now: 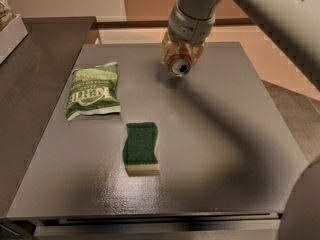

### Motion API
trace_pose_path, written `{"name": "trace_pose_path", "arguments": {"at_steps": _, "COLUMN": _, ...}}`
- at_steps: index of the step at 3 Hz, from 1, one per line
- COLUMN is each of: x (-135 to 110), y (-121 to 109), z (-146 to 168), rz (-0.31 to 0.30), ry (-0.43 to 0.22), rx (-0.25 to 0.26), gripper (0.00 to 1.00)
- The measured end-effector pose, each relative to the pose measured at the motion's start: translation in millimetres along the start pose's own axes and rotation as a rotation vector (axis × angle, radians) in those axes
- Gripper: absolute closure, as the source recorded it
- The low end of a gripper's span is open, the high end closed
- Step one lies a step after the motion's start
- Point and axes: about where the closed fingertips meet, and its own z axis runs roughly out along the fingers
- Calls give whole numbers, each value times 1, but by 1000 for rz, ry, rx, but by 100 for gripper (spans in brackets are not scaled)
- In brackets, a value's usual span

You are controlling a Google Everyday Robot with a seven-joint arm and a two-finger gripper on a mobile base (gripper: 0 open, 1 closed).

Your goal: Place orange can upright

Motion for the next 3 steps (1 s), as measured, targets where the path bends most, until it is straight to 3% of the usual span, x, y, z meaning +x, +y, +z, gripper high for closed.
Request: {"name": "trace_pose_path", "arguments": {"at_steps": 3, "x": 1, "y": -10, "z": -9, "rz": 528, "ry": -10, "rx": -8, "gripper": 100}}
